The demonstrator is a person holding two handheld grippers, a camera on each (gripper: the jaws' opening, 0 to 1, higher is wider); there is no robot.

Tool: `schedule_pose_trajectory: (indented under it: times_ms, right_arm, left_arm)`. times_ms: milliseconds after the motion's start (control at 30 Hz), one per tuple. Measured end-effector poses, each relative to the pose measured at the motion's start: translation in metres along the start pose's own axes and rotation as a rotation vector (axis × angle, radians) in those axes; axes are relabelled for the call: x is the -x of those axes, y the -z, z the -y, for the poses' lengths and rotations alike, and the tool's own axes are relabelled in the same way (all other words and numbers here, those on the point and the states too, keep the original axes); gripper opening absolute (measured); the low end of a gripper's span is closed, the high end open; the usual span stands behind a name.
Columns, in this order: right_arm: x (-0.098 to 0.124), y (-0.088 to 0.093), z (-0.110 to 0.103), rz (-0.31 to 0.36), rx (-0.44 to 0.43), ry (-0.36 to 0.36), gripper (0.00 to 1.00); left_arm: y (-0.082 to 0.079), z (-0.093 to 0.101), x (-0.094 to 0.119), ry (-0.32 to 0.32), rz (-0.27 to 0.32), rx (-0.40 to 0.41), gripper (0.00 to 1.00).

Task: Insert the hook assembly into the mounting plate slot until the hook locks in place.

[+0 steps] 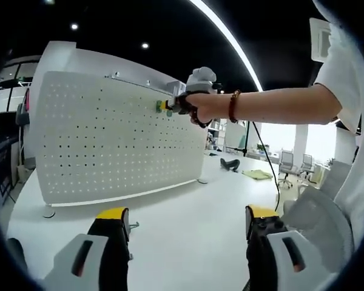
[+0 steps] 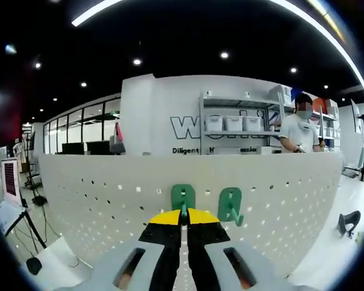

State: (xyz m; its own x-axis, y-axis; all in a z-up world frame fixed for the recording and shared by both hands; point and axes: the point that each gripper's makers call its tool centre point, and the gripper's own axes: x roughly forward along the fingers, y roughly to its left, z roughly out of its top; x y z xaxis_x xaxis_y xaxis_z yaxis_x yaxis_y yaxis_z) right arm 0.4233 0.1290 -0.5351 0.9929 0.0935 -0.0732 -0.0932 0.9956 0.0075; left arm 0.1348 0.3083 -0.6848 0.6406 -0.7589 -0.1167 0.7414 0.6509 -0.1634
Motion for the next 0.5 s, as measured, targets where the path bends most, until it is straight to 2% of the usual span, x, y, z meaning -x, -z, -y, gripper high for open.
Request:
schedule_pose_trajectory:
  times_ms: [100,167,233,500]
  right_arm:
    - [-0.0009,0.0021,-0.0010,0.003,-0.009,0.004,0.01]
    - [-0.0003,0.0032,-0.0022,0.001,0.023,0.004,0.01]
    - [0.0003,0.0024,-0.0016,0.005,0.020,0.004,0.01]
    - [0.0035,0.0052,-0.0065,-0.004,0.027,-0.032,0.03]
  left_arm:
    - [0.0001,-0.0003,-0.0004,-0.001,-0.001,-0.002,0.81]
    - [0.0008,-0.0008,-0.0002,-0.003,-0.005,-0.003,0.80]
    - [0.0007,-0.0011,0.0003,-0.005,-0.004,-0.002,0.80]
    - [0.0003,-0.0007,-0.0005,-0.006,-0.010,-0.001,0.80]
